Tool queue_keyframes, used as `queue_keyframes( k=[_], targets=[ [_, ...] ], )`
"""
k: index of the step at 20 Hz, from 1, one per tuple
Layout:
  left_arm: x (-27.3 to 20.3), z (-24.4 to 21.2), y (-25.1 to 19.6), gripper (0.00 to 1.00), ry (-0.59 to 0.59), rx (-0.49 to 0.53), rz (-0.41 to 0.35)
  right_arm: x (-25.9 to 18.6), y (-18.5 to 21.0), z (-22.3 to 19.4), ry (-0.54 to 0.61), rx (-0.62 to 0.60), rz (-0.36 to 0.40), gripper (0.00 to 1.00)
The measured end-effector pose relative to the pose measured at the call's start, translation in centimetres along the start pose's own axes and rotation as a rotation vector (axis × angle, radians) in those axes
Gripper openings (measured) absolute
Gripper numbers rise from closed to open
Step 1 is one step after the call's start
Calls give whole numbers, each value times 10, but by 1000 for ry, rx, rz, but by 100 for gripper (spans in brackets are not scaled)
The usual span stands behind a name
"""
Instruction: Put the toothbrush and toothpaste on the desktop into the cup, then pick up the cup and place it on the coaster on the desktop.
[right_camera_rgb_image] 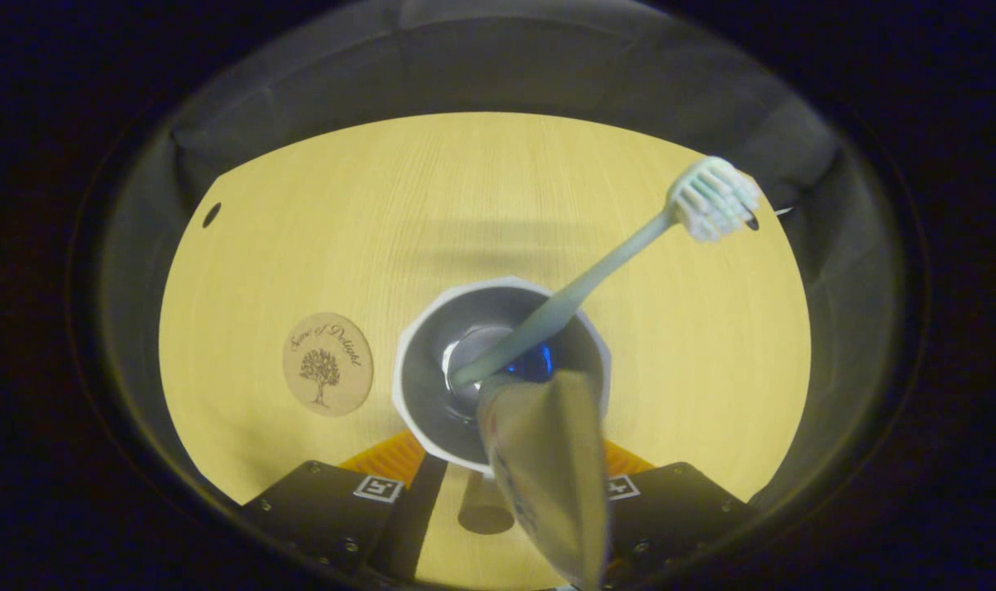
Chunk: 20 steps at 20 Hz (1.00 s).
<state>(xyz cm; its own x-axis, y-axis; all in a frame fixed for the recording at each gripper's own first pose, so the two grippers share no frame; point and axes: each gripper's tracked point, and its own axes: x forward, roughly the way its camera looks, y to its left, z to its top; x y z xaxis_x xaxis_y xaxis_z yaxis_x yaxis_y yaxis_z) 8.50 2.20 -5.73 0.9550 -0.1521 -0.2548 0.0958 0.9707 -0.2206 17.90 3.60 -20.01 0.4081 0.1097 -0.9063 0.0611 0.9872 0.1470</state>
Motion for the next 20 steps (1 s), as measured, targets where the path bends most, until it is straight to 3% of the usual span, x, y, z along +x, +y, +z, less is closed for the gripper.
queue_keyframes(
  k=[1,3,6,14,20],
  targets=[
    [0,0,1,88,2,-3,3,2,-1,-4,13,-5,-8,67],
    [-1,-1,2,87,2,-9,7,0,-2,-4,15,-14,-12,46],
    [-2,-2,3,87,3,-14,15,2,-1,-4,18,2,-5,28],
    [-12,-7,12,88,8,-17,40,0,1,-5,-6,-34,-15,26],
    [-21,-12,26,87,17,-10,58,-18,28,-4,-38,-56,32,26]
  ],
)
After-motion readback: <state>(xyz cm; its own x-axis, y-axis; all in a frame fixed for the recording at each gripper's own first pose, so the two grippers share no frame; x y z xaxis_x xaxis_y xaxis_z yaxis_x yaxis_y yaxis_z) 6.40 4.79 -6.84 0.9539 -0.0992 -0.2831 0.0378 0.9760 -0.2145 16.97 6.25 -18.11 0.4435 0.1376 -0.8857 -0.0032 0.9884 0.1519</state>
